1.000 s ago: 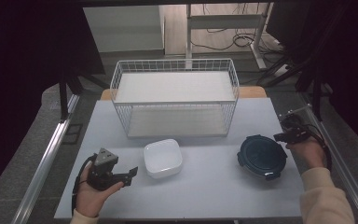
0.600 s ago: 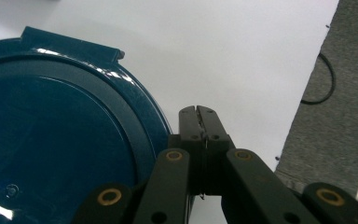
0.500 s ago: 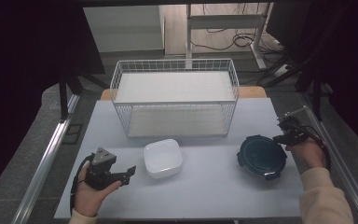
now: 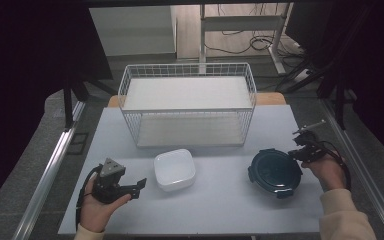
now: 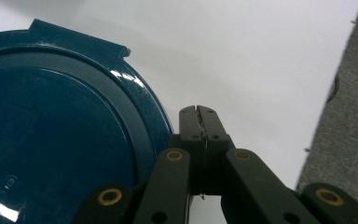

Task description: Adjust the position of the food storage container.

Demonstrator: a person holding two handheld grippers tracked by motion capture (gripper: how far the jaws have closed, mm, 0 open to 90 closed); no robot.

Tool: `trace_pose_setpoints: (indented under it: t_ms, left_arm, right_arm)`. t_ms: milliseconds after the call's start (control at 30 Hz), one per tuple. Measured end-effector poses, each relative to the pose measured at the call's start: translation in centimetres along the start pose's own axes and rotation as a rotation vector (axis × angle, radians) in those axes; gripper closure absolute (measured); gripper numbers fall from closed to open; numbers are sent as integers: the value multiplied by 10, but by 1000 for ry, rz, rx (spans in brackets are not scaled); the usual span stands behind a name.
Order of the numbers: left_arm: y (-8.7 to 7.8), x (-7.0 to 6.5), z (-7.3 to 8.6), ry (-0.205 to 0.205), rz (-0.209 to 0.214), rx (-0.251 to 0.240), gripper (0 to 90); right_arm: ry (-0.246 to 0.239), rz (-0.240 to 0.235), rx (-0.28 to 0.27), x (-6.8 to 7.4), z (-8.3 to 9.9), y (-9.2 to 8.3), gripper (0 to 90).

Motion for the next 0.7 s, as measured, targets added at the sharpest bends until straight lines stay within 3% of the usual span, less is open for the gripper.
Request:
trace_pose_setpoints:
  t_ms: [233,700]
  left_arm:
    - [-3,3,0,-10,-7,-7,190]
    - [-7,4,-2,-20,-2,-23,192]
  right_arm:
    - [12,-17,2,11,4,-3,900]
    - [-32,-65,32,40,8,-9,900]
Point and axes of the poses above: each handheld gripper's, and its own axes: y roughly forward along the jaws, z roughly out of its underside, x roughly to its left, the point moved 3 cm from there along y, roughly forward along the jaws, and after that the axes turned 5 degrees about z, right-handed, at the moved point
